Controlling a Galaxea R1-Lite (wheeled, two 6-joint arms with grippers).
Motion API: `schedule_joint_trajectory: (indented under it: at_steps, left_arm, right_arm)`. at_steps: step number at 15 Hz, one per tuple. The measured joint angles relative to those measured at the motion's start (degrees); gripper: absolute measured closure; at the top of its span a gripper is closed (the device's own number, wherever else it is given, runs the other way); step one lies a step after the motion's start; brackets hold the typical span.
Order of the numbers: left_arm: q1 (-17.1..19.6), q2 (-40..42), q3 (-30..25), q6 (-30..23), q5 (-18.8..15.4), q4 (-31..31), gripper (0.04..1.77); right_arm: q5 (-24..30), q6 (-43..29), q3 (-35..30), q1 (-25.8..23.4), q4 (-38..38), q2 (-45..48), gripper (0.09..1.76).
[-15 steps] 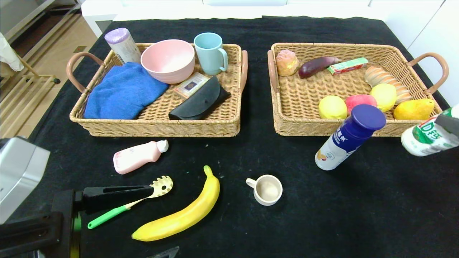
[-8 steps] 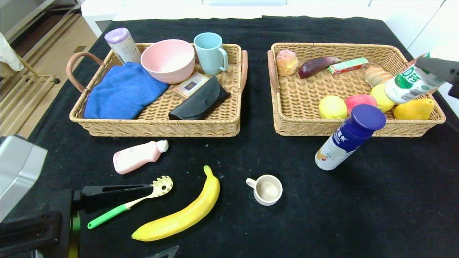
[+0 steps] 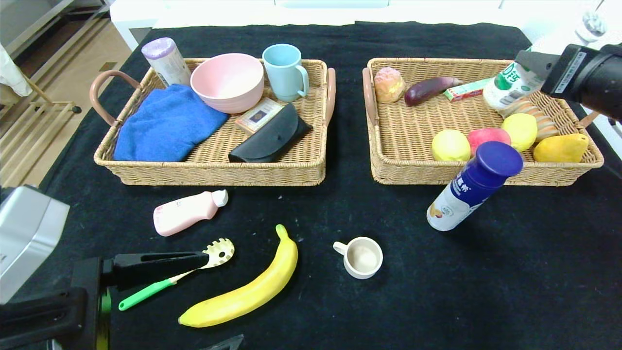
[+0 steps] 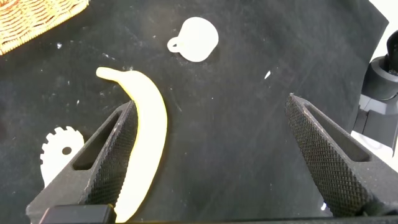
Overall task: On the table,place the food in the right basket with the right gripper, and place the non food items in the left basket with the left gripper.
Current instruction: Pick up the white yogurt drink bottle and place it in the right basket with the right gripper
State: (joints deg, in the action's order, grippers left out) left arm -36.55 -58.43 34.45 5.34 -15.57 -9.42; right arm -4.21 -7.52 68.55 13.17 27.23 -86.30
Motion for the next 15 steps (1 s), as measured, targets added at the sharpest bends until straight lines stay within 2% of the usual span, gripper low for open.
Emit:
schedule_joint_trajectory:
  at_steps: [6,15]
  left_arm:
    - [0.0,-0.1,0.1,0.0,0.0,0.1,0.09]
    - [0.0,0.2,0.1,0.4,0.0,0.1,0.09]
  right_arm:
    - [-1.1,0.2,4.5,1.2,-0.3,-6.4,0.98]
    - [-1.2,0.3,5.3,1.9,0.2,-9.8,0.98]
